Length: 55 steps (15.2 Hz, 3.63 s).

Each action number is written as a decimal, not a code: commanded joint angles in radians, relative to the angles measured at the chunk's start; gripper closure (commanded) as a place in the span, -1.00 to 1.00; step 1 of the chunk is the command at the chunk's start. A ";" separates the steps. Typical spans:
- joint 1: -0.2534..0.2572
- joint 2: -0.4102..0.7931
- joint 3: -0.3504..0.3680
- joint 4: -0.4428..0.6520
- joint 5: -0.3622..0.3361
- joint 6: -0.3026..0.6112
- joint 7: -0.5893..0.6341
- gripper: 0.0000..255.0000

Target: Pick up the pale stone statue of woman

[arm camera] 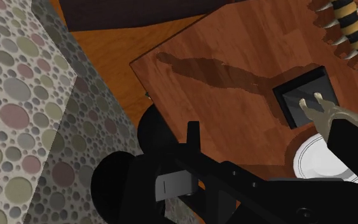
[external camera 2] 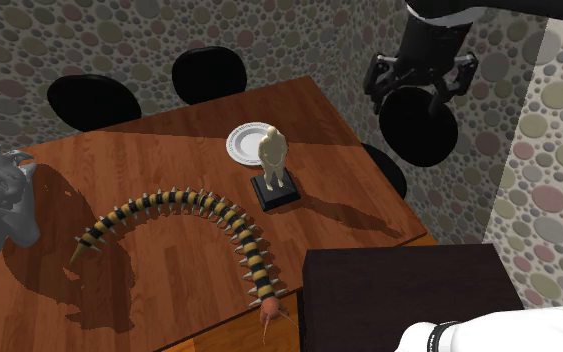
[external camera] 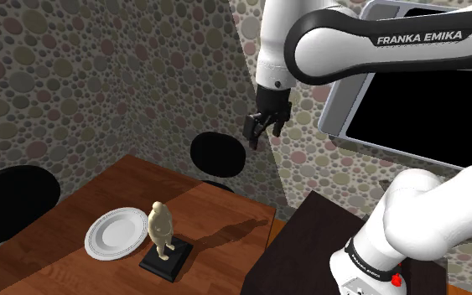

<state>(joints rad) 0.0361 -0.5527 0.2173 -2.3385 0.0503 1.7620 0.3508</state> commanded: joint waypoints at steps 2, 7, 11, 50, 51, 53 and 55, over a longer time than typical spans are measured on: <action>0.002 0.098 0.038 0.024 0.011 0.072 0.050 -1.00; 0.006 0.265 0.100 0.078 0.009 0.180 0.140 -1.00; 0.012 0.411 0.142 0.144 -0.015 0.253 0.217 -1.00; 0.160 1.095 0.153 0.629 -0.229 0.406 0.509 1.00; 0.159 1.088 0.155 0.632 -0.226 0.396 0.508 1.00; 0.156 1.073 0.159 0.639 -0.220 0.375 0.505 1.00; 0.154 1.060 0.162 0.647 -0.215 0.355 0.502 1.00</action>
<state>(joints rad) 0.1916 0.5167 0.3773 -1.6972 -0.1681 2.1298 0.8543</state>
